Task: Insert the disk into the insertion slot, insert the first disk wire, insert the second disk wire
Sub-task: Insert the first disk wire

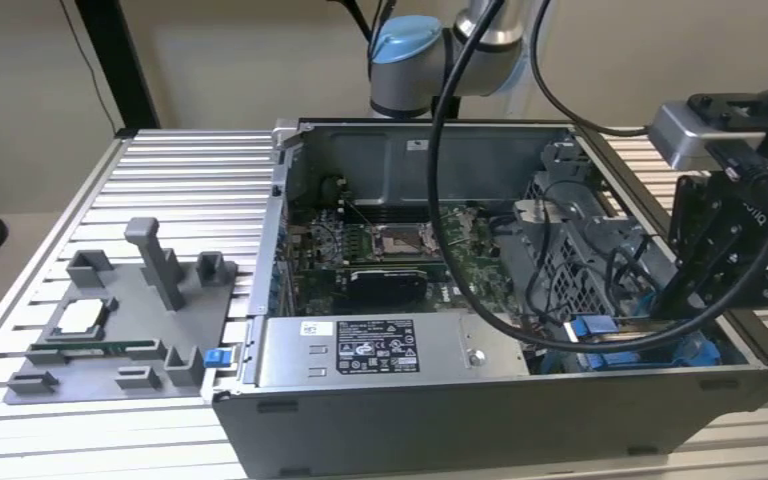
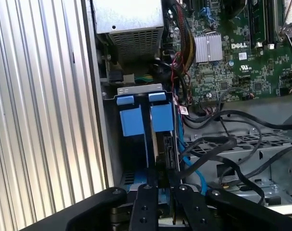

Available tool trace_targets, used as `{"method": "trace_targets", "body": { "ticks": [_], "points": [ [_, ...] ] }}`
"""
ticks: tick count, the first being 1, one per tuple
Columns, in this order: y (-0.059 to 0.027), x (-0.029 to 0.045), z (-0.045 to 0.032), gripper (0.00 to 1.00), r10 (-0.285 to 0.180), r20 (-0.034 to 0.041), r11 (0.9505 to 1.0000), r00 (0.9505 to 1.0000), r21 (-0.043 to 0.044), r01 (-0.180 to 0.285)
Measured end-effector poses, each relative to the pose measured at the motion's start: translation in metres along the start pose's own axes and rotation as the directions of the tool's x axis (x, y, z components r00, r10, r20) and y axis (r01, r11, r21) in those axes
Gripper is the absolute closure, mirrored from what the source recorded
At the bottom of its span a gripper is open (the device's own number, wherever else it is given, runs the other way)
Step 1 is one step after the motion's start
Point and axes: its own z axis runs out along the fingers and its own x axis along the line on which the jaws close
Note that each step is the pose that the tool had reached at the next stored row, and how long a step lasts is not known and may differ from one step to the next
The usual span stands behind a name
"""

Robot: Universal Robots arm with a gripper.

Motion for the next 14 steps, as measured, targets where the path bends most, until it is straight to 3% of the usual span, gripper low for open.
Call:
{"method": "trace_targets", "body": {
  "ticks": [5, 14],
  "points": [
    [-0.0004, -0.0071, 0.0025, 1.0, 0.001, 0.0001, 1.0, 1.0, 0.0004, -0.001],
    [-0.0057, -0.0089, 0.0089, 1.0, 0.001, 0.0001, 1.0, 1.0, 0.0018, -0.001]
  ]
}}
